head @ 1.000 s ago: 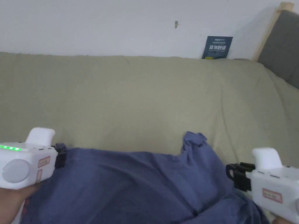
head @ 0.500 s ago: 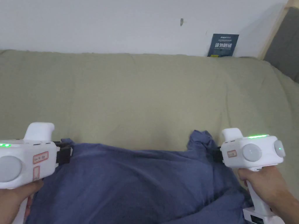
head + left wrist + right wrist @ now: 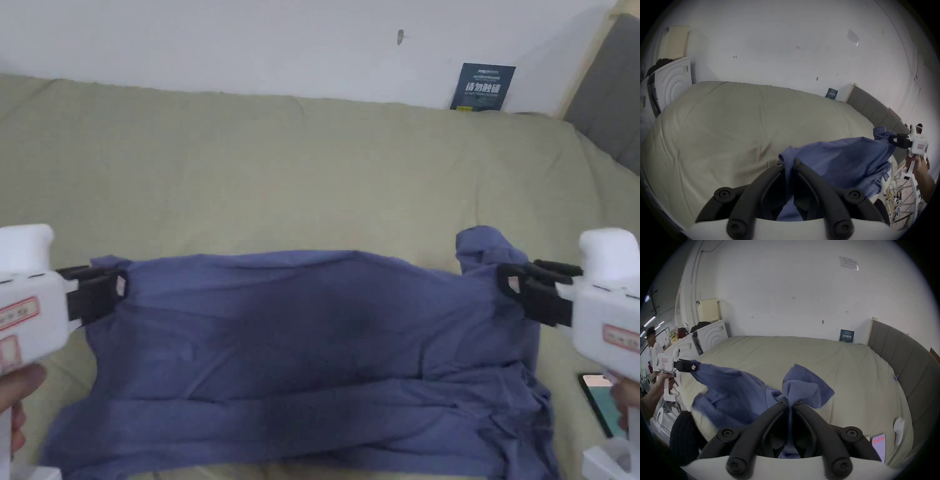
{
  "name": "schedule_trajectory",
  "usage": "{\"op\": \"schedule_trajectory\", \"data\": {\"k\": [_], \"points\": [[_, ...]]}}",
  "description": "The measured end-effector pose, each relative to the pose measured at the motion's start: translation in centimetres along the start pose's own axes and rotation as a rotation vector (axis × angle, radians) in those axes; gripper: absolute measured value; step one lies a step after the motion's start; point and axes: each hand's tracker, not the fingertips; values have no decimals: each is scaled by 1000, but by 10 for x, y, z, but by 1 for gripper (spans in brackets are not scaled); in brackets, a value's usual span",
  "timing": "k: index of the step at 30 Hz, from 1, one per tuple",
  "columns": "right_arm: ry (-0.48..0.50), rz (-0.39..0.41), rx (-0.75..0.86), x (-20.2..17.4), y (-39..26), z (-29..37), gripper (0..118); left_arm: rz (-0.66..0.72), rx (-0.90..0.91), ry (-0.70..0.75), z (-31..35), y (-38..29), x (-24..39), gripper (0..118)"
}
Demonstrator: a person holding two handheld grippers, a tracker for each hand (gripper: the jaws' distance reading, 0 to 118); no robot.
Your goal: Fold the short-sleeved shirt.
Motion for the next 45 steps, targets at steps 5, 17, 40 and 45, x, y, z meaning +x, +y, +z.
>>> {"op": "schedule_trajectory", "data": {"k": [5, 17, 40, 45], "points": [[-30, -13, -111, -27, -81, 36, 2, 49, -106, 25, 41, -81, -8, 7], [-127, -286, -186, -18, -149, 18, 116, 134, -166, 12, 33, -136, -22, 115], [-3, -393, -85, -95, -120, 86, 3, 849, -216, -476, -1, -166, -175, 118], [13, -433, -100, -97, -121, 86, 3, 743, -277, -747, -39, -165, -150, 118]]}}
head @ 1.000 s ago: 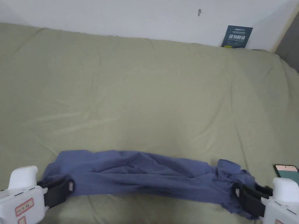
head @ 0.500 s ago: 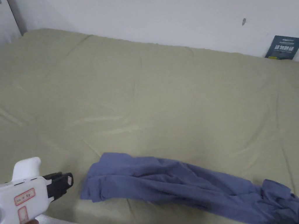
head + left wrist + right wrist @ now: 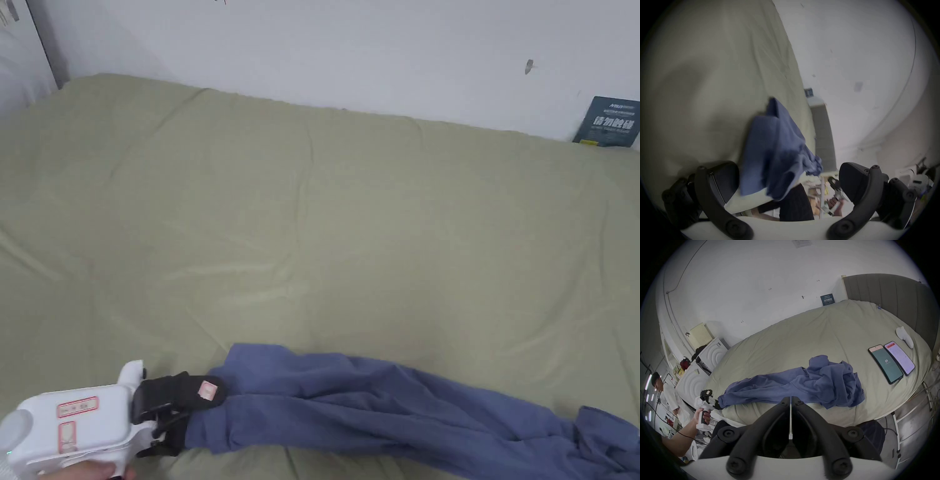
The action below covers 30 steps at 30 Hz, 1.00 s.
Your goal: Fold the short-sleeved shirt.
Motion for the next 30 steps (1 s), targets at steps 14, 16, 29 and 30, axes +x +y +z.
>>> {"op": "schedule_trajectory", "data": {"k": [14, 16, 29, 30], "points": [[26, -24, -16, 16, -14, 0, 3, -57, 233, 403, -65, 0, 11, 8], [30, -24, -12, 21, -13, 2, 3, -144, 319, 488, -58, -4, 34, 8], [30, 33, 19, 11, -15, -12, 3, -703, 321, 893, -71, -16, 150, 8], [33, 32, 22, 10, -15, -13, 3, -750, 263, 894, -94, -26, 159, 8]]}}
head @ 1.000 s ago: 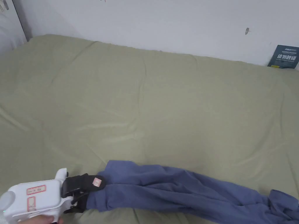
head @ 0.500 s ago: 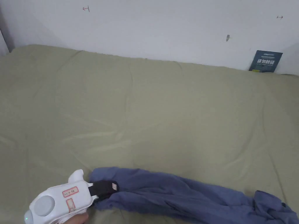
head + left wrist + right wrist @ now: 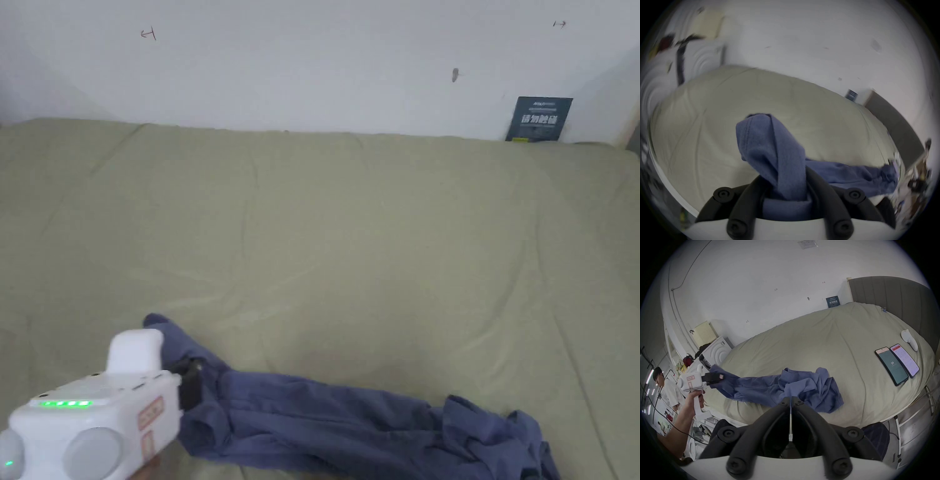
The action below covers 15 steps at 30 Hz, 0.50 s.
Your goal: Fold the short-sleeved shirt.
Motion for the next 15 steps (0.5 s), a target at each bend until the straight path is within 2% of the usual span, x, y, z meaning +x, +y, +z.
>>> {"op": "schedule_trajectory", "data": {"k": [3, 5, 7, 8, 10, 12, 13, 15], "points": [[15, 2, 10, -3, -2, 2, 3, -125, -80, -102, -19, -12, 72, 8], [22, -3, 17, 0, -4, 5, 3, -193, -144, -76, -38, -31, 105, 8], [46, -44, 18, 2, -6, 9, 3, -249, -189, -43, -63, -49, 118, 11], [53, -55, 22, 3, -5, 12, 3, -227, -171, -45, -71, -55, 118, 35], [83, -66, 56, 3, -3, 19, 3, -112, -103, -159, -71, -60, 102, 118], [124, -90, 79, 3, -1, 21, 3, 17, -129, -299, -52, -52, 95, 115], [124, -85, 77, 3, -1, 21, 3, 98, -58, -319, -29, -44, 88, 117], [115, -76, 75, 0, 0, 18, 3, 140, 19, -358, 3, -26, 74, 118]]}}
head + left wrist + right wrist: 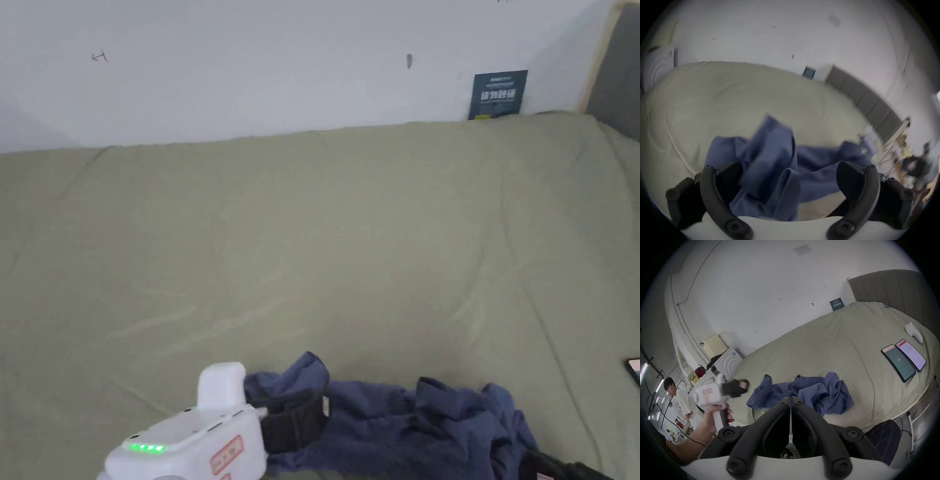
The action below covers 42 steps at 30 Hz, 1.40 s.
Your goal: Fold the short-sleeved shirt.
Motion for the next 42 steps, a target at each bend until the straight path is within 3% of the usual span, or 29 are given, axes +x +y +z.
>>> {"op": "schedule_trajectory", "data": {"k": [2, 4, 5, 6, 8, 11, 16, 20, 23, 28, 30, 32, 33, 34, 36, 39, 41, 42], "points": [[8, 4, -10, -1, 0, -3, 3, 34, 137, 33, 27, 12, -11, 118], [15, 15, -12, -5, -1, -5, 3, 72, 249, 265, 28, 24, -34, 117], [22, 18, -15, -6, -1, -6, 3, 107, 197, 316, 22, 29, -42, 116], [27, 18, -18, -7, -1, -7, 3, 129, 148, 280, 11, 31, -53, 104], [27, 23, -22, -9, -3, -7, 3, 177, 68, 237, -15, 27, -54, 6], [25, 30, -21, -11, -4, -4, 3, 92, -149, 205, -55, 1, -33, 6], [5, 18, -10, -6, -3, 0, 3, 83, -263, -9, -105, -51, 22, 6], [-5, 21, 10, -4, -1, 6, 3, 136, -234, 28, -100, -51, 18, 6], [-12, 11, 12, -1, 0, 6, 3, -19, -127, 98, -54, -21, 15, 6], [-3, 17, 3, -2, 2, -1, 3, -141, -97, 276, -4, 7, -14, 8], [1, 18, 1, -3, 2, -3, 3, -119, -68, 246, 8, 8, -27, 41], [5, 17, -3, -3, 1, -2, 3, 6, 40, 252, 22, 12, -52, 75], [4, 14, 0, -4, -1, -1, 3, 112, -21, 228, 25, 13, -72, 117], [2, 9, 2, -4, -3, -1, 3, 194, 98, 186, 32, 17, -96, 118], [0, 2, -5, -3, -5, -3, 3, 419, -47, 71, 41, 3, -133, 118], [-5, 3, -27, -4, -8, -9, 3, 597, -158, -44, 6, -13, -177, 118], [-5, 2, -36, -6, -11, -12, 3, 745, -225, -259, -21, -34, -198, 118], [-2, -1, -43, -7, -13, -13, 3, 816, -142, -433, -25, -42, -204, 118]]}}
